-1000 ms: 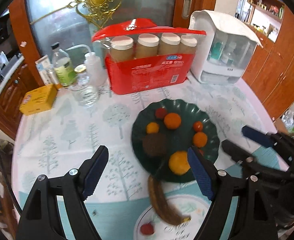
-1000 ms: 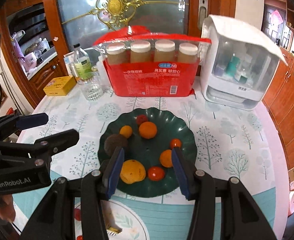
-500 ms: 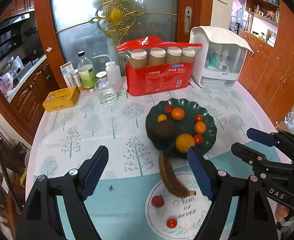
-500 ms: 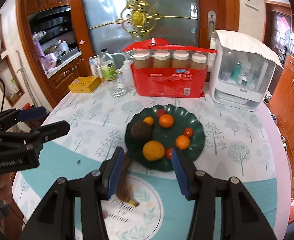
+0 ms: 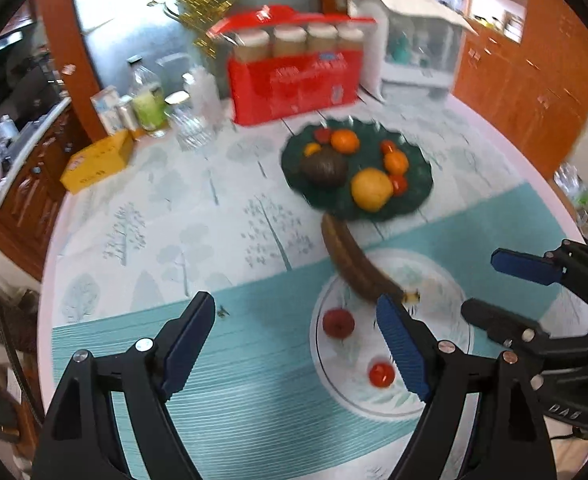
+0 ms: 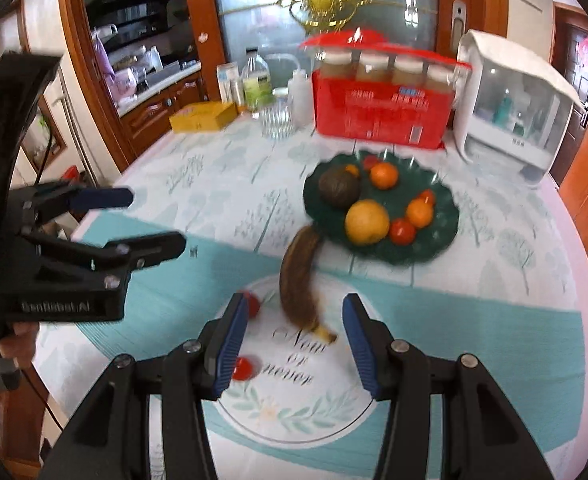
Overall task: Organize fruits
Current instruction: 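Move both tools back toward the fruits on the white plate, then grasp the dark red fruit with the left tool while the right tool grasps a tomato, then carry the red fruit with the left tool while the right tool carries the tomato to the green plate, then open both tools to release the red fruit and tomato onto the green plate, then move both tools back toward the brown banana on the white plate, then grasp the brown banana around its middle with the right tool, then carry the banana with the right tool onto the green plate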
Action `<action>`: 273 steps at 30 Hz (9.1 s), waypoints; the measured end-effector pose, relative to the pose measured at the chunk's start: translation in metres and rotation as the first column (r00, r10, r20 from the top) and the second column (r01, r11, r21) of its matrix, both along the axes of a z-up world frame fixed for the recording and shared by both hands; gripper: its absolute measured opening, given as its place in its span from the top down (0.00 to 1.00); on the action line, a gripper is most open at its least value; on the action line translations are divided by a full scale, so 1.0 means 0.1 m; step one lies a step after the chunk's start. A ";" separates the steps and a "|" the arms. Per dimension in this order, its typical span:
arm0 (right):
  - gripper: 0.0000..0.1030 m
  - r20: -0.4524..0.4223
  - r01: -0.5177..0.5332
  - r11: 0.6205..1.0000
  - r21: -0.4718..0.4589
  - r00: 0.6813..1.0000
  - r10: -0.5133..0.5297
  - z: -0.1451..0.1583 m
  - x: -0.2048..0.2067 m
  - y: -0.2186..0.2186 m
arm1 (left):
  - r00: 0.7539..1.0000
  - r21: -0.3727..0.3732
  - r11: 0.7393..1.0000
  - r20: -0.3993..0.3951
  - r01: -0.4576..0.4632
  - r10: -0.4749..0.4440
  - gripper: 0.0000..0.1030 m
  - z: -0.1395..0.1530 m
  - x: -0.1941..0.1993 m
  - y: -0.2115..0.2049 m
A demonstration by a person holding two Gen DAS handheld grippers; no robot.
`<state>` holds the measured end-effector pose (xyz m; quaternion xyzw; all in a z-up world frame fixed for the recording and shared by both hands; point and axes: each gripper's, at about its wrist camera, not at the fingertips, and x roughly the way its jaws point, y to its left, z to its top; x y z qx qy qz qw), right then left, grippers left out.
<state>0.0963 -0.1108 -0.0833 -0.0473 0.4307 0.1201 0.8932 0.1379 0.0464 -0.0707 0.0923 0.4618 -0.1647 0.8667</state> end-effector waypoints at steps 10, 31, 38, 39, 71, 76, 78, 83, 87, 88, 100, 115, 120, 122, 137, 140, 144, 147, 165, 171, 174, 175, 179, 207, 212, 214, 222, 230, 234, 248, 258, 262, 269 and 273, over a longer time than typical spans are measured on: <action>0.52 -0.148 0.047 0.999 -0.005 0.988 -0.047 -0.81 -0.23 0.39 | 0.971 -0.001 0.979 -0.127 0.202 -0.201 0.20 -0.74 0.16 0.05; 0.73 -0.131 0.213 0.977 -0.018 0.968 -0.213 -1.11 -0.06 0.50 | 0.918 -0.148 0.942 -0.225 0.300 -0.327 0.43 -1.27 0.43 -0.23; 0.73 -0.133 0.244 0.970 -0.014 0.961 -0.243 -1.10 -0.07 0.43 | 0.924 -0.159 0.942 -0.199 0.297 -0.325 0.70 -1.28 0.42 -0.31; 0.73 -0.131 0.246 0.969 -0.014 0.960 -0.246 -1.09 -0.07 0.43 | 0.926 -0.159 0.942 -0.196 0.295 -0.323 0.71 -1.28 0.41 -0.31; 0.74 0.047 0.170 0.985 -0.044 0.985 -0.167 0.76 0.85 -0.63 | 1.000 -0.169 0.985 0.010 0.019 -0.018 0.72 0.47 0.66 -0.66; 0.74 0.086 0.139 0.987 -0.074 0.987 -0.133 0.94 1.34 -0.87 | 0.997 -0.165 0.985 0.052 -0.050 0.059 0.72 0.70 1.05 -0.97; 0.74 0.092 0.125 0.989 -0.081 0.989 -0.118 0.93 1.52 -0.93 | 0.994 -0.160 0.983 0.048 -0.086 0.095 0.72 0.72 1.25 -1.08; 0.74 0.075 0.113 0.990 -0.079 0.991 -0.107 0.76 1.92 -1.06 | 0.988 -0.137 0.980 0.031 -0.144 0.150 0.72 0.59 1.62 -1.26; 0.74 0.034 0.107 0.991 -0.080 0.994 -0.104 0.49 2.14 -1.10 | 0.986 -0.101 0.981 0.012 -0.163 0.165 0.72 0.36 1.83 -1.34; 0.74 0.018 0.105 0.992 -0.076 0.994 -0.104 0.40 2.19 -1.12 | 0.986 -0.092 0.982 0.004 -0.167 0.168 0.72 0.29 1.89 -1.36; 0.74 -0.110 0.086 0.993 -0.085 0.989 -0.095 -0.37 2.47 -1.16 | 0.982 -0.010 0.984 -0.069 -0.177 0.176 0.71 -0.37 2.15 -1.42; 0.63 -0.158 0.049 0.997 -0.053 0.986 -0.056 -0.57 2.56 -1.12 | 0.981 0.001 0.985 -0.091 -0.173 0.172 0.40 -0.53 2.22 -1.42; 0.61 -0.143 0.048 0.998 -0.042 0.988 -0.054 -0.53 2.55 -1.14 | 0.978 -0.003 0.981 -0.079 -0.193 0.192 0.31 -0.49 2.20 -1.36; 0.61 -0.138 0.050 0.998 -0.041 0.989 -0.055 -0.51 2.54 -1.15 | 0.977 0.000 0.980 -0.076 -0.201 0.201 0.31 -0.47 2.18 -1.34; 0.62 -0.092 0.063 0.998 -0.022 0.994 -0.065 -0.24 2.38 -1.16 | 0.974 -0.009 0.974 -0.045 -0.225 0.224 0.26 -0.24 1.94 -1.20; 0.62 -0.078 0.068 0.997 -0.024 0.995 -0.069 -0.15 2.32 -1.15 | 0.973 -0.016 0.973 -0.035 -0.230 0.230 0.26 -0.14 1.87 -1.16; 0.62 -0.059 0.071 0.997 -0.026 0.996 -0.073 0.00 2.21 -1.14 | 0.971 -0.028 0.971 -0.019 -0.238 0.237 0.24 0.01 1.75 -1.12; 0.62 -0.040 0.069 0.997 -0.025 0.997 -0.070 0.13 2.11 -1.12 | 0.970 -0.038 0.969 0.002 -0.244 0.244 0.20 0.16 1.64 -1.07; 0.50 0.071 0.035 0.999 -0.012 0.997 -0.034 0.91 1.36 -0.80 | 0.965 -0.120 0.965 0.088 -0.235 0.246 0.12 0.93 0.93 -0.63; 0.46 0.097 0.025 1.000 -0.012 0.995 -0.024 1.01 1.12 -0.61 | 0.971 -0.124 0.971 0.107 -0.202 0.216 0.11 1.01 0.74 -0.45; 0.44 0.092 0.026 1.000 0.004 0.995 -0.027 1.01 1.03 -0.54 | 0.972 -0.114 0.975 0.116 -0.191 0.204 0.11 1.02 0.64 -0.34; 0.44 0.089 0.027 1.000 0.009 0.996 -0.028 1.00 1.01 -0.51 | 0.972 -0.110 0.976 0.119 -0.189 0.202 0.11 1.01 0.61 -0.30; 0.44 0.071 0.029 0.999 0.023 0.997 -0.030 0.96 0.91 -0.37 | 0.971 -0.102 0.977 0.132 -0.187 0.200 0.11 0.98 0.50 -0.13; 0.42 -0.182 0.083 0.997 0.001 0.980 -0.081 -0.85 1.12 0.16 | 0.955 -0.060 0.954 -0.041 -0.295 0.293 0.09 -0.75 0.61 0.30; 0.42 -0.192 0.080 0.997 -0.004 0.978 -0.079 -0.99 1.24 0.22 | 0.946 -0.069 0.944 -0.070 -0.322 0.317 0.09 -0.89 0.73 0.39; 0.42 -0.190 0.081 0.997 -0.004 0.979 -0.080 -1.01 1.27 0.24 | 0.944 -0.072 0.942 -0.074 -0.327 0.321 0.09 -0.92 0.76 0.42; 0.66 -0.195 0.067 0.998 -0.018 0.978 -0.070 -1.11 1.38 0.34 | 0.941 -0.079 0.939 -0.082 -0.335 0.329 0.09 -0.98 0.84 0.48; 0.67 -0.175 0.057 0.998 -0.014 0.983 -0.058 -1.09 1.35 0.35 | 0.940 -0.078 0.938 -0.086 -0.338 0.331 0.09 -1.00 0.85 0.49; 0.67 -0.180 0.051 0.999 0.017 0.983 -0.047 -1.07 1.31 0.37 | 0.939 -0.080 0.936 -0.081 -0.341 0.335 0.09 -0.98 0.83 0.50; 0.67 -0.112 0.039 0.995 0.097 0.993 -0.028 -0.69 1.03 0.27 | 0.937 -0.108 0.931 -0.063 -0.348 0.343 0.09 -0.77 0.59 0.42; 0.67 -0.073 0.116 0.984 0.136 0.992 -0.107 -0.29 1.00 -0.35 | 0.963 -0.110 0.957 -0.019 -0.270 0.270 0.09 -0.43 0.63 -0.12; 0.67 -0.068 0.135 0.983 0.122 0.990 -0.127 -0.06 1.16 -0.64 | 0.971 -0.110 0.966 0.013 -0.234 0.237 0.09 -0.20 0.74 -0.40; 0.67 -0.070 0.145 0.981 0.129 0.988 -0.137 0.26 1.68 -1.01 | 0.974 -0.114 0.971 0.063 -0.211 0.219 0.09 0.14 1.11 -0.75; 0.67 -0.093 0.147 0.979 0.144 0.987 -0.134 0.24 2.06 -1.08 | 0.974 -0.101 0.972 0.065 -0.210 0.217 0.08 0.20 1.40 -0.88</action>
